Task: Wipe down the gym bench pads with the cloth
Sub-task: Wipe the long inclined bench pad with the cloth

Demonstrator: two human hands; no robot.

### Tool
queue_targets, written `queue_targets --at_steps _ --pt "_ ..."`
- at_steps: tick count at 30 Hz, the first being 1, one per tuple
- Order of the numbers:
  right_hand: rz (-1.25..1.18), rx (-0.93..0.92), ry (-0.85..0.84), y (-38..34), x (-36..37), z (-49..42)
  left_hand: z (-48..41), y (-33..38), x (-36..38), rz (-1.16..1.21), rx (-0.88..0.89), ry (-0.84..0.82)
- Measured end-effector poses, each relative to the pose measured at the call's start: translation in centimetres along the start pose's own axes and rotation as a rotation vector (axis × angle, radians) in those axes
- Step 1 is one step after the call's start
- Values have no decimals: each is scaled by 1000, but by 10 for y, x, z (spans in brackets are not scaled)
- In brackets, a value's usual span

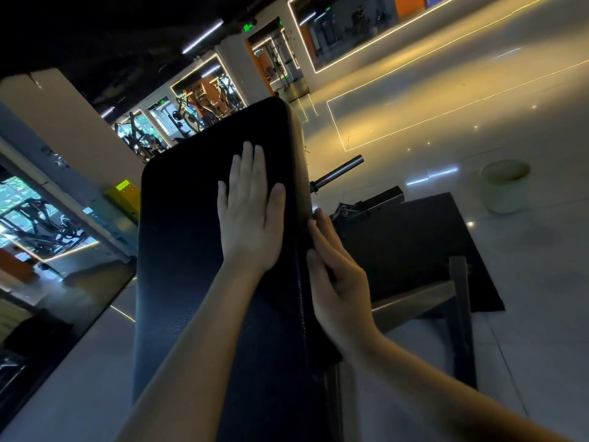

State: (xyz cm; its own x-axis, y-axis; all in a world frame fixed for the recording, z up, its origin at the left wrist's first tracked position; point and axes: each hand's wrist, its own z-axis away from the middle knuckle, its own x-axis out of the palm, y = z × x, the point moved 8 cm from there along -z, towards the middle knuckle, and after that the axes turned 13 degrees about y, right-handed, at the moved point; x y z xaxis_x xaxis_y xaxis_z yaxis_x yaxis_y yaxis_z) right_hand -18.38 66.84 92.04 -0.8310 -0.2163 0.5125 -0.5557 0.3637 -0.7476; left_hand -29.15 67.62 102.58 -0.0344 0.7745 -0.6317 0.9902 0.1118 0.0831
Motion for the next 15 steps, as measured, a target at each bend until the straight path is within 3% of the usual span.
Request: queue_targets --at_steps 6,9,15 --pt "144 -130 76 -20 31 -118 0 0 0 15 -2 -4" --pt "194 -88 49 -15 47 -159 0 1 -1 11 -3 -8" --pt "202 -143 30 -19 28 -111 0 1 0 25 -10 -3"
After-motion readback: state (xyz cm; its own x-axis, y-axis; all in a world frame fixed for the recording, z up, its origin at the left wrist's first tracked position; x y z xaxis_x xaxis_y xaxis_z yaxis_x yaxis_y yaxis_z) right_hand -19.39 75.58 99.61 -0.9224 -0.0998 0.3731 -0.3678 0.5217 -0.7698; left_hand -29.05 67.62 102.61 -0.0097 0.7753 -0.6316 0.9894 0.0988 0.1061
